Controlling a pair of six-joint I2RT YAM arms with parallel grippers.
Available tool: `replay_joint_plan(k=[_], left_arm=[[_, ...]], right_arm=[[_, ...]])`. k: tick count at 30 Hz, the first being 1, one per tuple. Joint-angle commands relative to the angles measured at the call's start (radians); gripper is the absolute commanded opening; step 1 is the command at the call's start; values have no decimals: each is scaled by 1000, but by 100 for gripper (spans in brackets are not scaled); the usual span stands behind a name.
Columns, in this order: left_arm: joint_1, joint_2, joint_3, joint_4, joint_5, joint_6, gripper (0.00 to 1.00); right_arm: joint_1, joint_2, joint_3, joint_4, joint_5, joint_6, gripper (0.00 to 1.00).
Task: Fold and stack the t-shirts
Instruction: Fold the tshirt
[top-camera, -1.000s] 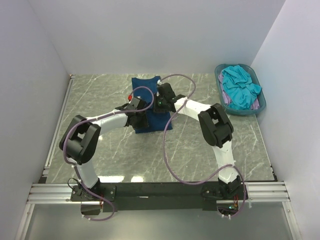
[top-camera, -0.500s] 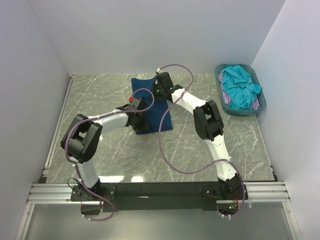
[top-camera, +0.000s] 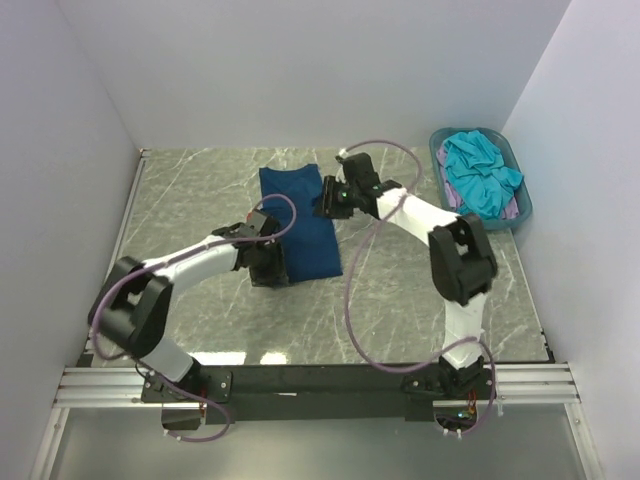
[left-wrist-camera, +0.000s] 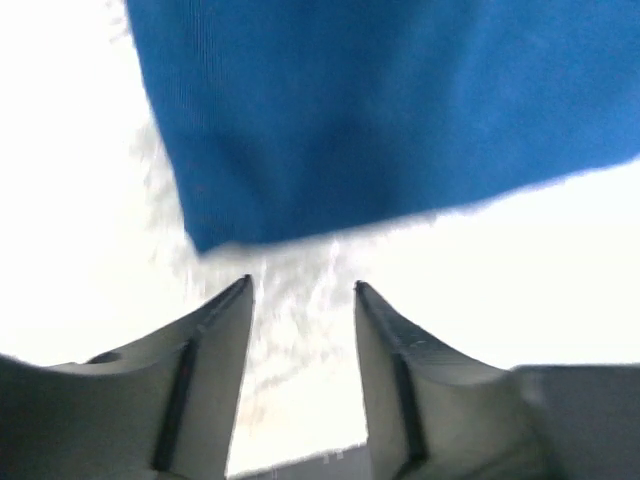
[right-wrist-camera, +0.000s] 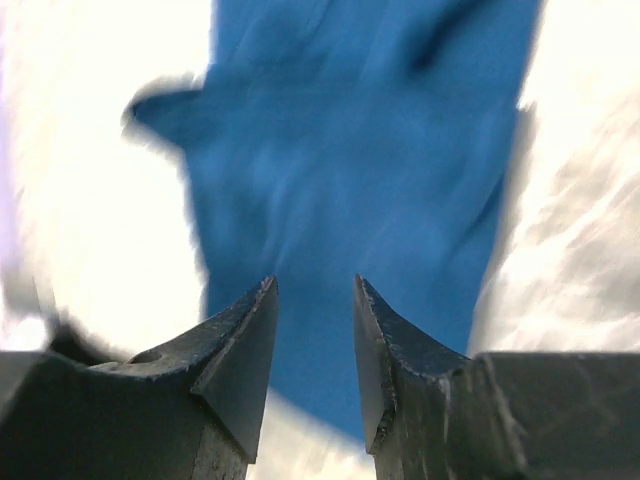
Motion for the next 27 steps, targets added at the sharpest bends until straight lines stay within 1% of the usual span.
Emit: replay_joint_plan(k=[1,3,4,5,7,11,15,18,19,20,22,24,26,27], left_arm=[[-3,-138,25,-70,-18,-21,52],[3,-169,34,-66,-35,-37,53],[8,-186,36,-49,-41,-41,53],[23,-186,36,-40,-49,-42,52],[46,-155,43,-5,-10,-25,49],[94,-82,65,75,26,-7,43],[132,24,74,79,49,-1,40],[149,89,47,69,98,5,38],[148,105,34,65,116,7,32],[149,109,5,57,139,5,30],[149,98,-36,49,170,4,27],[149,90,-93,25,199,8,24],[149,63,-154,19,231,4,24],[148,26,-173,11,235,-1,23]], right_arm=[[7,-166,-189,80,-217,63,43],[8,-197,-256,103,-278,91,43],[8,-216,-312,114,-341,98,43],[7,-222,-335,134,-355,103,43],[7,-227,-388,146,-331,100,43],[-10,-175,-408,169,-340,106,42],[-42,-98,-438,185,-345,134,41],[-72,-61,-458,136,-340,141,39],[-82,-59,-460,113,-343,138,38],[-81,-64,-461,65,-342,131,38],[-82,-84,-460,4,-326,100,38],[-81,-99,-471,-68,-345,69,38],[-76,-116,-494,-116,-368,48,38],[-75,-143,-530,-125,-368,33,38]])
